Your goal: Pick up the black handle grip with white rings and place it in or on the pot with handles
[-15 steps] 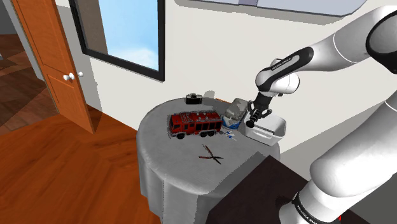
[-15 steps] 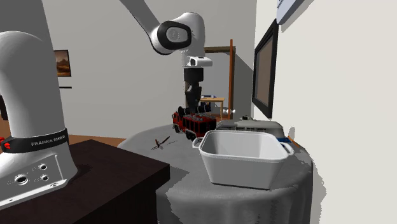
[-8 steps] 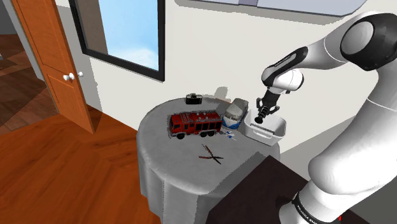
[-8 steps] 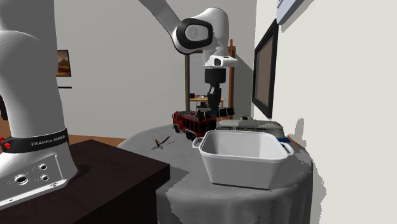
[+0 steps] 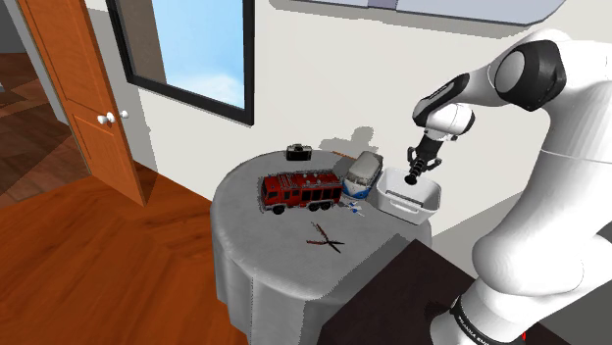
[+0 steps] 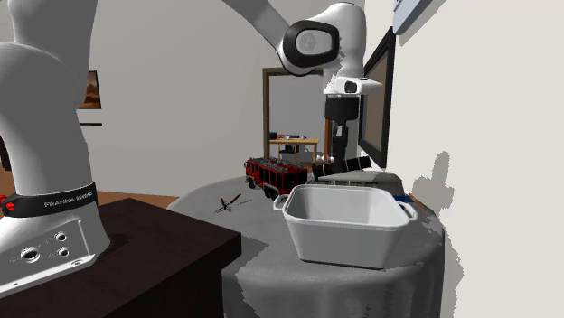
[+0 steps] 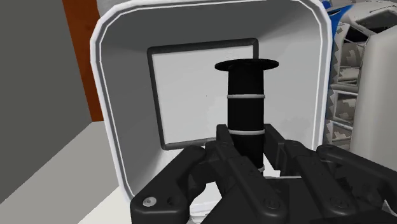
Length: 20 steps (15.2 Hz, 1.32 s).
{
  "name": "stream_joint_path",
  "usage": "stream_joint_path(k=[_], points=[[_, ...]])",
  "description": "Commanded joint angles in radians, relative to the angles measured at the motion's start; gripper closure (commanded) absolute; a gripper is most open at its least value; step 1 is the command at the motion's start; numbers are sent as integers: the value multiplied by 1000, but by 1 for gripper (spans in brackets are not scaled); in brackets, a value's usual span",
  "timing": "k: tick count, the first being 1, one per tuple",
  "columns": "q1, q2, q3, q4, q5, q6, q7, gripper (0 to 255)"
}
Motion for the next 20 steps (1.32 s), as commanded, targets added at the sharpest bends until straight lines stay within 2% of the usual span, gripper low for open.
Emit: stream_joint_path(k=[1, 11, 19, 20], points=[[-8, 30, 4, 14, 14, 14, -15, 255], [-26, 123, 30, -5, 70, 119, -59, 255], [-26, 124, 30, -5, 70, 119, -59, 255], [-26, 124, 30, -5, 70, 119, -59, 0]])
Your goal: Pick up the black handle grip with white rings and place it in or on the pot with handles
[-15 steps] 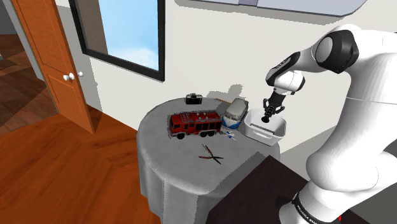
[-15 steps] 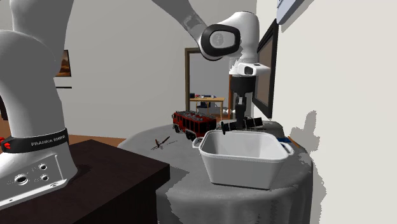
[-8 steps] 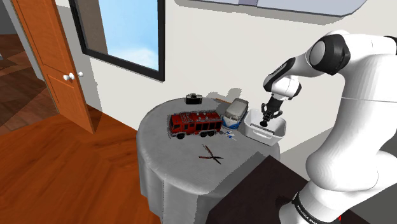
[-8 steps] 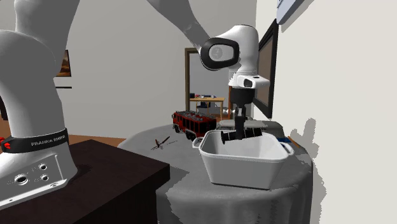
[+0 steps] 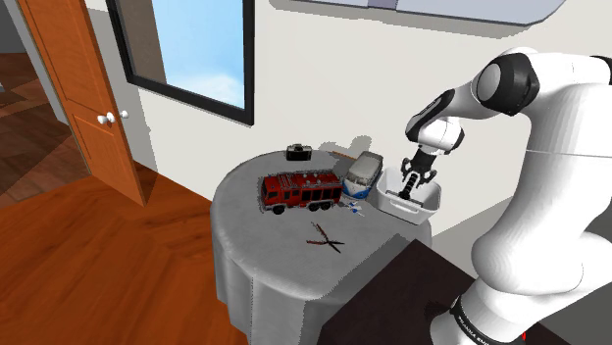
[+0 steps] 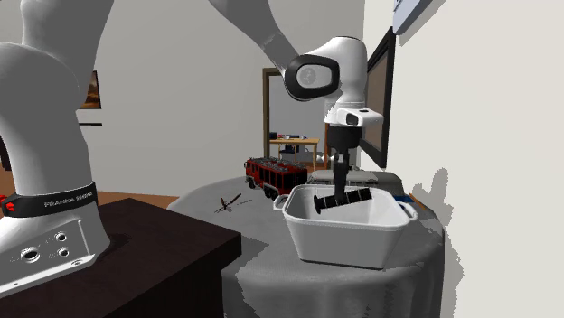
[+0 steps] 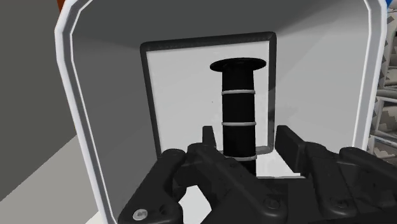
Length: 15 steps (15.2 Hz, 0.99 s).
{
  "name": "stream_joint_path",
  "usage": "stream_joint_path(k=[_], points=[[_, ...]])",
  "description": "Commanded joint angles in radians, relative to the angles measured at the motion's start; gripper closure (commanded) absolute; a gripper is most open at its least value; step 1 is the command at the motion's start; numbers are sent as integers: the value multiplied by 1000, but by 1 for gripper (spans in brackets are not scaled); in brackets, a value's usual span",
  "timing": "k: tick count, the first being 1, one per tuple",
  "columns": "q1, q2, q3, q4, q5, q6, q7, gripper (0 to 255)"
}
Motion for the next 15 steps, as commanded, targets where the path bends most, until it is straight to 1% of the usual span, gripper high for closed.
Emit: stream_joint_path(k=[1, 5, 9, 15], points=[[0, 0, 0, 0, 0, 0, 0, 0], [0, 0, 0, 0, 0, 0, 0, 0], [14, -91, -28, 13, -52, -98, 34, 0], [13, -91, -27, 13, -52, -98, 34, 0]])
